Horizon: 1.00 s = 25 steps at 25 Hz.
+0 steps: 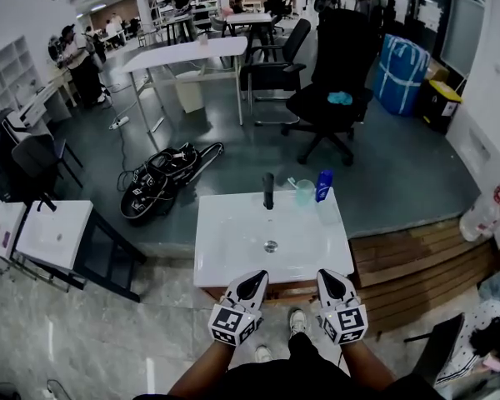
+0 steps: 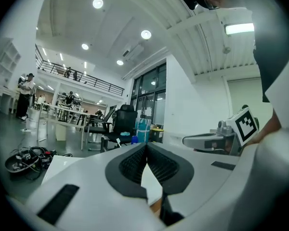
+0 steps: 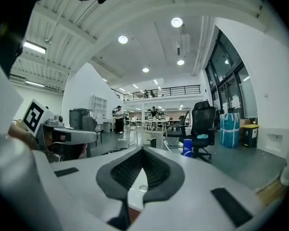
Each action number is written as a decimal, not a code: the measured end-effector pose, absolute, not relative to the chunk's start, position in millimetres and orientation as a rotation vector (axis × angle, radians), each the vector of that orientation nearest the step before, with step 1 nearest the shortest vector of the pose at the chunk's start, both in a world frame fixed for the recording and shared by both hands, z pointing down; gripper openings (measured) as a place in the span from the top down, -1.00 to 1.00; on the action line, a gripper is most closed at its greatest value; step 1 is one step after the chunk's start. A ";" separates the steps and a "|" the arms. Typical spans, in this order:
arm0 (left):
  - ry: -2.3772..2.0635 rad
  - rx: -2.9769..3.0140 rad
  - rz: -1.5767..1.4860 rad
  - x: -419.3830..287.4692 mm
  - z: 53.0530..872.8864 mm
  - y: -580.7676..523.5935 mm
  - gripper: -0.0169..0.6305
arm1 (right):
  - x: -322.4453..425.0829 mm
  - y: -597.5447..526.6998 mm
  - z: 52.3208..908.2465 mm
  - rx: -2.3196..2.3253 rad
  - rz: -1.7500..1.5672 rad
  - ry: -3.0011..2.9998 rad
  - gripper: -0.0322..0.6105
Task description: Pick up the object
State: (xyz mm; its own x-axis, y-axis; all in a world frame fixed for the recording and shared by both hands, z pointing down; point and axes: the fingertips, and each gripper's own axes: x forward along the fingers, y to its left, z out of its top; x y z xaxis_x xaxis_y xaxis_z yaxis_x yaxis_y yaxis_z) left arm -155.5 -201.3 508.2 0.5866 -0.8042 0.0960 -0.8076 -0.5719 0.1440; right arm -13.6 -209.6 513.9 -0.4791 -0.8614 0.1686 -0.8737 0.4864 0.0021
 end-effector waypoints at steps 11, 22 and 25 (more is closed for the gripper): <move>-1.337 2.620 0.090 -125.3 531.3 -265.7 0.89 | 12.2 -275.8 554.9 1.338 0.204 -2.572 0.84; -1.333 2.595 0.178 -97.9 557.3 -327.9 0.89 | 48.0 -333.7 611.7 1.364 0.335 -2.488 0.84; -1.339 2.579 0.186 -94.8 567.5 -334.2 0.89 | 54.1 -336.3 631.0 1.352 0.343 -2.450 0.84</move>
State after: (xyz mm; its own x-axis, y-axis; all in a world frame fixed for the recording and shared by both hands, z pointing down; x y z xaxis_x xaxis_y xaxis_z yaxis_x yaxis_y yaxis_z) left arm -94.8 -334.2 567.5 0.5746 -0.7892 0.2168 -0.8184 -0.5563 0.1440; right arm 54.1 -336.3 631.0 -0.5003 -0.7735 0.3890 -0.8506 0.5231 -0.0538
